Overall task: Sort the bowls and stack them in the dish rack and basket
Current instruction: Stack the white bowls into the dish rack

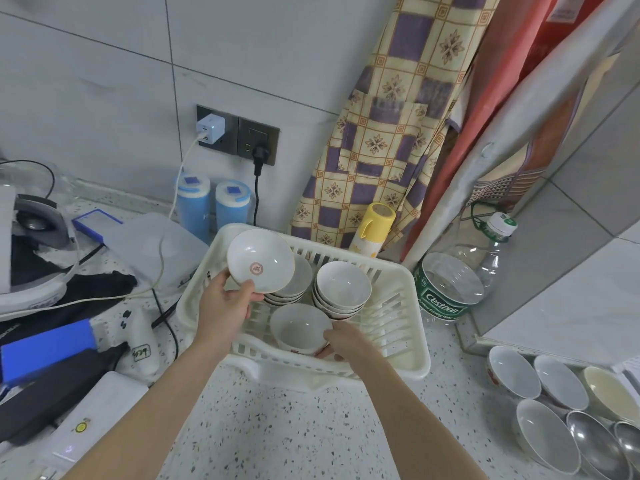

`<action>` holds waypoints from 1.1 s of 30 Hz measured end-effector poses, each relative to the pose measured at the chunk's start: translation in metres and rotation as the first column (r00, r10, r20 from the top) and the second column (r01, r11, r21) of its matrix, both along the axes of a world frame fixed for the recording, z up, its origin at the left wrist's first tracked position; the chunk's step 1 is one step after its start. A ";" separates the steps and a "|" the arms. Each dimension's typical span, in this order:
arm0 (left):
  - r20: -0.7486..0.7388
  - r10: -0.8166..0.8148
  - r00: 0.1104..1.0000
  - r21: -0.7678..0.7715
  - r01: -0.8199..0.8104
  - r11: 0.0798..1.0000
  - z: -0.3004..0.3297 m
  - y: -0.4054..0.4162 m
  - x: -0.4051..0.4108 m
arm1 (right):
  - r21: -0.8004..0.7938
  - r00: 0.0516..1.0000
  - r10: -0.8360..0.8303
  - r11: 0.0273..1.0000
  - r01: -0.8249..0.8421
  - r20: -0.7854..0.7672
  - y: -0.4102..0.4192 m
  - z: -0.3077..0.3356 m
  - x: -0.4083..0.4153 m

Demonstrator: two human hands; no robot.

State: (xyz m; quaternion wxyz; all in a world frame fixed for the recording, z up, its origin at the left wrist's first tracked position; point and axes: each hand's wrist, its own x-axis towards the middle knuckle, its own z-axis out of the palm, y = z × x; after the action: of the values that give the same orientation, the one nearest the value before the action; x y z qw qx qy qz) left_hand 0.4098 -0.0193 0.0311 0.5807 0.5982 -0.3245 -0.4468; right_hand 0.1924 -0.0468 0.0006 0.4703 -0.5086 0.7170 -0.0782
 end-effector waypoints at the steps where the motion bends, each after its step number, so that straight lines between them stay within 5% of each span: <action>1: 0.001 -0.003 1.000 0.002 0.003 1.000 0.000 0.000 0.000 | 0.000 1.000 -0.005 1.000 0.005 -0.001 0.000 0.000 0.000; 12: 0.005 -0.011 1.000 0.011 0.011 1.000 0.000 0.001 0.000 | 0.064 0.996 -0.094 0.993 0.094 -0.007 -0.004 0.003 -0.002; 25: 0.045 -0.046 0.998 0.039 0.044 0.998 0.005 0.002 0.000 | 0.023 0.970 0.146 0.989 -0.144 -0.195 0.005 0.015 -0.002; 33: 0.069 -0.086 0.994 0.054 0.083 0.995 0.005 0.002 0.001 | 0.090 0.972 0.229 0.971 -0.224 -0.051 0.010 0.029 -0.009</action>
State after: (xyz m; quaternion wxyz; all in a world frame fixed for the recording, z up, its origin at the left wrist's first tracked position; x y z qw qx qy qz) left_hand 0.4111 -0.0168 0.0360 0.5339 0.6141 -0.3583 -0.4577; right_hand 0.1834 -0.0369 0.0291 0.4749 -0.5690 0.6710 0.0216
